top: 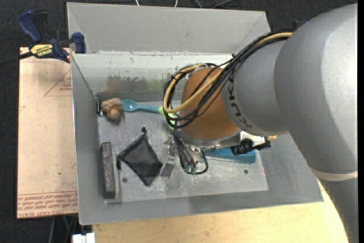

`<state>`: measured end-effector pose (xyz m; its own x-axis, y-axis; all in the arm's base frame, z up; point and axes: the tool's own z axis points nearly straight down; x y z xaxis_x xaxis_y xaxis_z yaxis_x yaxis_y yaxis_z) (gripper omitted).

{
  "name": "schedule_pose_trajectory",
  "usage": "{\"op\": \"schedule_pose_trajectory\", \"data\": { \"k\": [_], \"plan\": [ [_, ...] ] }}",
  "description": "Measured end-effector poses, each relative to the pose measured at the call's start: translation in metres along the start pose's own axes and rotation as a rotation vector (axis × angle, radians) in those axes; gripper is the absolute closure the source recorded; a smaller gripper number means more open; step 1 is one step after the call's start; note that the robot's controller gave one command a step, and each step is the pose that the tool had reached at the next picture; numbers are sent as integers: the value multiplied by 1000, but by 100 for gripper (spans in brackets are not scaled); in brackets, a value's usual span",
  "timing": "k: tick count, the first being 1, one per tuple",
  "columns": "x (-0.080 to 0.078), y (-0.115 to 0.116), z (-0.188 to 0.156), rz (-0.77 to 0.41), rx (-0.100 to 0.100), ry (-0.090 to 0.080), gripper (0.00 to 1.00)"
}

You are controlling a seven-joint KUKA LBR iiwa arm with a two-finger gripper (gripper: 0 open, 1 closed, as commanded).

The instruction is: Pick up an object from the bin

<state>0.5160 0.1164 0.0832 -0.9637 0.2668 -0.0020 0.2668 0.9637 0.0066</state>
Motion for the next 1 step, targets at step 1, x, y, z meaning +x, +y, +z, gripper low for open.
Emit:
{"op": "schedule_pose_trajectory", "data": {
  "k": [1],
  "plan": [
    [0, 0, 0, 0, 0, 0, 100]
  ]
}}
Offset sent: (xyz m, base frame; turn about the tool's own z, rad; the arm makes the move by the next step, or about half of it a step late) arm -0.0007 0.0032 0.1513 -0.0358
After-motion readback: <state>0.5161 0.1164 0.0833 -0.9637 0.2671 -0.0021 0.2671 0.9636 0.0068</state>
